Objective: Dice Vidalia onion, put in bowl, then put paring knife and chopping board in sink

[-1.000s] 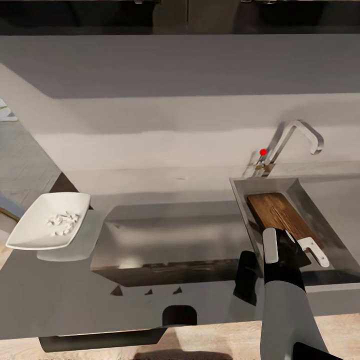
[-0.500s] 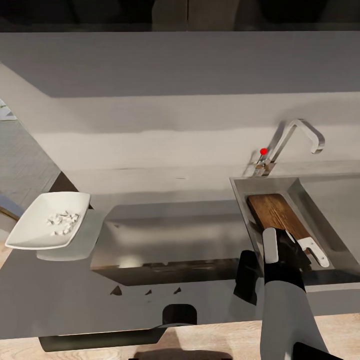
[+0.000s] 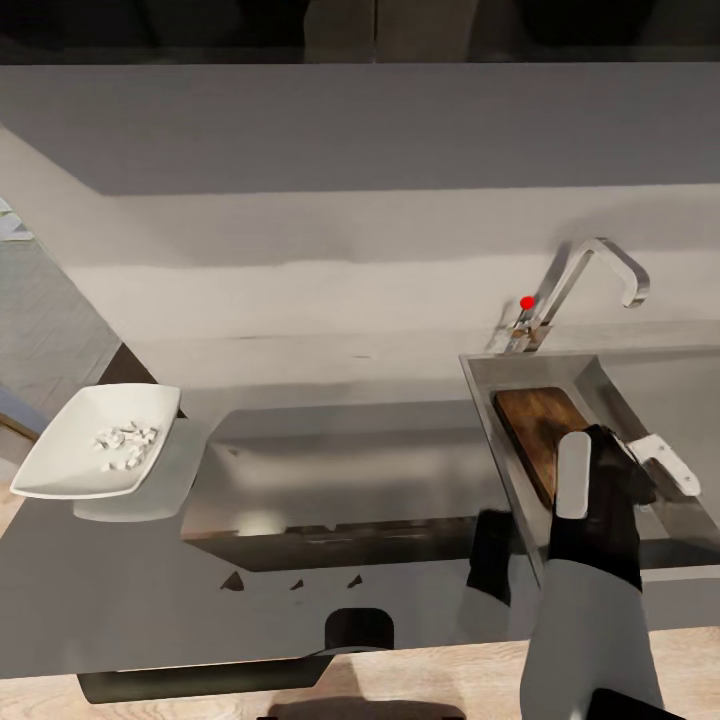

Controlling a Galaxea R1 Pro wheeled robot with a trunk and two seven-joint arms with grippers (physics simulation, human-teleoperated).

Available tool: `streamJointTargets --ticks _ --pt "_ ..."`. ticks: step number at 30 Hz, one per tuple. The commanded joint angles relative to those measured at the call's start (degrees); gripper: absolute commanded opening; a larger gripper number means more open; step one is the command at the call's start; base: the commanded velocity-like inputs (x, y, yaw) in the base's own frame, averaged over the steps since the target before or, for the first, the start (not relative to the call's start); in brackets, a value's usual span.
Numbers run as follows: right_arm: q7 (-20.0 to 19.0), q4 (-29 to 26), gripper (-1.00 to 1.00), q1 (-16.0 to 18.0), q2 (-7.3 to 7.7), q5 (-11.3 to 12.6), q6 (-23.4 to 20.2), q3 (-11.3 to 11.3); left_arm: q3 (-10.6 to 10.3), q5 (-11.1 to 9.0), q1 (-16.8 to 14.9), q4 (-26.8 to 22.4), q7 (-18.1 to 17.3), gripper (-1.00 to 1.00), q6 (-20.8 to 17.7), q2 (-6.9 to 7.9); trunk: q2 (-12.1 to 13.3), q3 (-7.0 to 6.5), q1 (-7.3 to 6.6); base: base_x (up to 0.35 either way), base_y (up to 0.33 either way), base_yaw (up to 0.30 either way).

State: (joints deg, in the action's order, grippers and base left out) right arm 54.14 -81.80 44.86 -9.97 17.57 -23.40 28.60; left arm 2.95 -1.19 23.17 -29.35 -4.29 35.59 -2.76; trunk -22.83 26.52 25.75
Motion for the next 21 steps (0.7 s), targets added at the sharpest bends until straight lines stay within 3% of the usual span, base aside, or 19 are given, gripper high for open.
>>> streamJointTargets --ticks 1,5,10,16,17,18,21 --pt "-4.2 -2.4 1.00 0.0 -0.03 0.1 -6.2 0.1 0.3 -0.1 0.0 -0.1 -0.5 1.00 0.0 -0.06 -0.1 0.08 0.04 0.000 0.000 0.000" --pt "-14.2 -3.9 1.00 0.0 -0.03 -0.4 -13.8 -0.1 0.3 -0.1 0.0 -0.1 -0.4 1.00 0.0 -0.06 -0.1 0.08 0.04 -0.001 0.000 0.000" --pt "-28.1 -4.1 1.00 -0.1 0.02 -3.1 -19.8 -1.0 0.3 -0.1 0.0 -0.1 -0.5 1.00 0.0 -0.06 -0.1 0.08 0.04 -0.128 0.000 0.000" --pt "-47.5 -4.2 1.00 -0.3 4.46 -6.0 -25.3 -4.3 0.3 -0.1 0.0 0.0 -0.5 1.00 0.0 -0.06 -0.1 0.08 0.04 -0.306 0.000 0.000" --pt "-50.7 -4.3 1.00 -0.4 4.94 -7.2 -25.4 -5.3 0.3 -0.1 0.0 0.0 -0.5 1.00 0.0 -0.06 -0.1 0.08 0.04 -0.331 0.000 0.000" --pt "-57.1 -4.8 1.00 -0.6 5.48 -10.6 -25.5 -7.9 0.3 -0.1 0.0 0.0 -0.5 1.00 0.0 -0.06 -0.1 0.08 0.04 -0.333 0.000 0.000" --pt "-66.2 -5.9 1.00 -1.6 5.64 -17.5 -24.9 -9.6 0.3 -0.1 0.0 0.0 -0.5 1.00 0.0 -0.06 -0.1 0.08 0.04 -0.334 0.000 0.000"
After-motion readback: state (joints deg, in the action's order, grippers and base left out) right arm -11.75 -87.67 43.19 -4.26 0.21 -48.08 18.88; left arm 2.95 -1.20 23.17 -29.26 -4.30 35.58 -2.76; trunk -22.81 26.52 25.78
